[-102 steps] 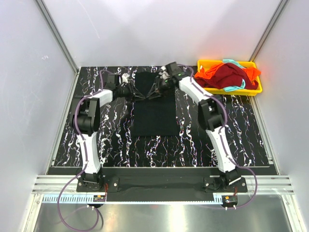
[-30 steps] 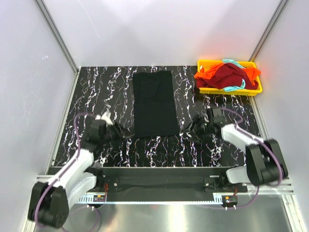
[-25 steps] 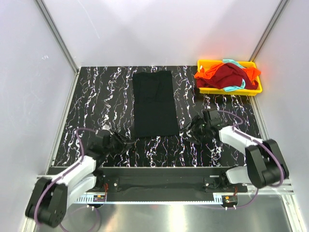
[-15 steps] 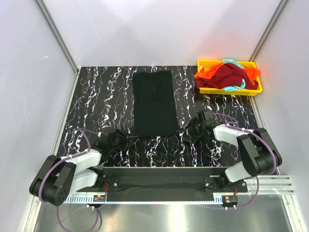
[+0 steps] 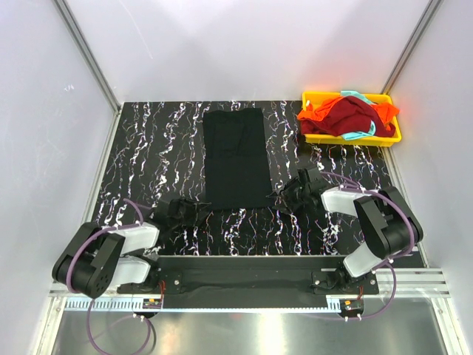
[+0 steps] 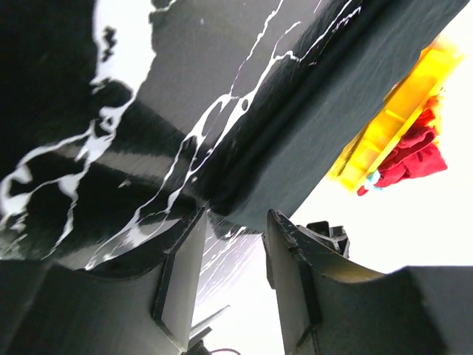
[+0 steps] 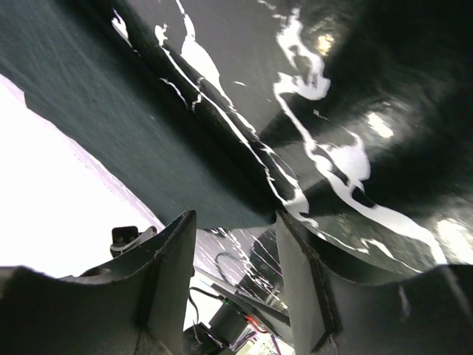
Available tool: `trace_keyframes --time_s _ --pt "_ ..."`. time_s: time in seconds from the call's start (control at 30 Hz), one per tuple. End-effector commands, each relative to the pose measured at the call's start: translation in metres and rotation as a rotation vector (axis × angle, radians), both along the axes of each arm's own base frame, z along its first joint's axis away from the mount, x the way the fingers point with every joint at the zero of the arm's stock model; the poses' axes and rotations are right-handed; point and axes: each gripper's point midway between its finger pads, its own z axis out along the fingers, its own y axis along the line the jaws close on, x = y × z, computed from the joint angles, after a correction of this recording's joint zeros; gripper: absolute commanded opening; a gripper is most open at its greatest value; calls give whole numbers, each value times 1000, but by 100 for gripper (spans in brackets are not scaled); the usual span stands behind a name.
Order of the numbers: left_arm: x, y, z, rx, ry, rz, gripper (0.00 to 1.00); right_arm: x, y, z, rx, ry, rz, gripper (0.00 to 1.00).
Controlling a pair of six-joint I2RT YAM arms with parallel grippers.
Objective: Fold and stack the t-shirts
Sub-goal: Fold the tshirt
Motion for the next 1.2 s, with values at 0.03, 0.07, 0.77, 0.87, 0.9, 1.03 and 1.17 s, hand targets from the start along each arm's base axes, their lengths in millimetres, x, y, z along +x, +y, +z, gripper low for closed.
trace_keyframes --time_s 0.03,0.07,0.77,0.87,0.9,1.03,1.17 --pt "-5 9 -22 47 77 42 44 -23 -20 -43 -135 122 -38 54" --pt "-6 9 -23 46 79 44 43 -24 -20 -44 -135 125 -43 53" --pt "-4 5 -25 53 42 -38 0 -29 -19 -51 -182 116 78 0" --pt "-10 5 -14 110 24 -116 0 -43 -22 -43 -196 103 160 0" --pt "-10 4 0 123 -25 -147 0 -51 -23 -37 -189 93 188 0" --pt "-26 12 17 155 -62 -173 0 -74 -23 -14 -182 51 268 0" --pt "-56 20 34 154 -58 -203 0 -98 -20 9 -177 18 330 0"
